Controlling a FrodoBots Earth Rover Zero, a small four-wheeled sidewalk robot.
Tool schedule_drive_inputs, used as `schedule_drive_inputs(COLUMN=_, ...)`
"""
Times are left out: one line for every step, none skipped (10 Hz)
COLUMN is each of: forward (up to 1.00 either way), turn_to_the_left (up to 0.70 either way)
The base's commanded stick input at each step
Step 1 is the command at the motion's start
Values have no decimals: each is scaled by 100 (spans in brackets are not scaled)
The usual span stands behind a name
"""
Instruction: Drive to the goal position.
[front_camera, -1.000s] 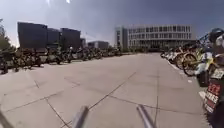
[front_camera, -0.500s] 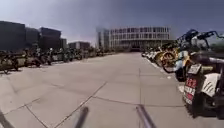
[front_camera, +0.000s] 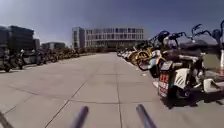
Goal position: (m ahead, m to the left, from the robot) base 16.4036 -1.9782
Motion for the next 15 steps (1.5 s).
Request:
schedule_drive_inputs(forward=70, turn_to_the_left=0)
schedule_drive_inputs(forward=70, turn_to_the_left=0)
schedule_drive_inputs(forward=70, turn_to_the_left=0)
schedule_drive_inputs(forward=70, turn_to_the_left=0)
schedule_drive_inputs(forward=70, turn_to_the_left=0)
schedule_drive_inputs(forward=70, turn_to_the_left=0)
schedule_drive_inputs(forward=70, turn_to_the_left=0)
schedule_drive_inputs(forward=70, turn_to_the_left=0)
schedule_drive_inputs(forward=70, turn_to_the_left=0)
schedule_drive_inputs(forward=70, turn_to_the_left=0)
schedule_drive_inputs(forward=47, turn_to_the_left=0)
schedule_drive_inputs(forward=0, turn_to_the_left=0)
schedule_drive_inputs(forward=0, turn_to_the_left=0)
schedule_drive_inputs(forward=0, turn_to_the_left=0)
schedule_drive_inputs(forward=21, turn_to_the_left=0)
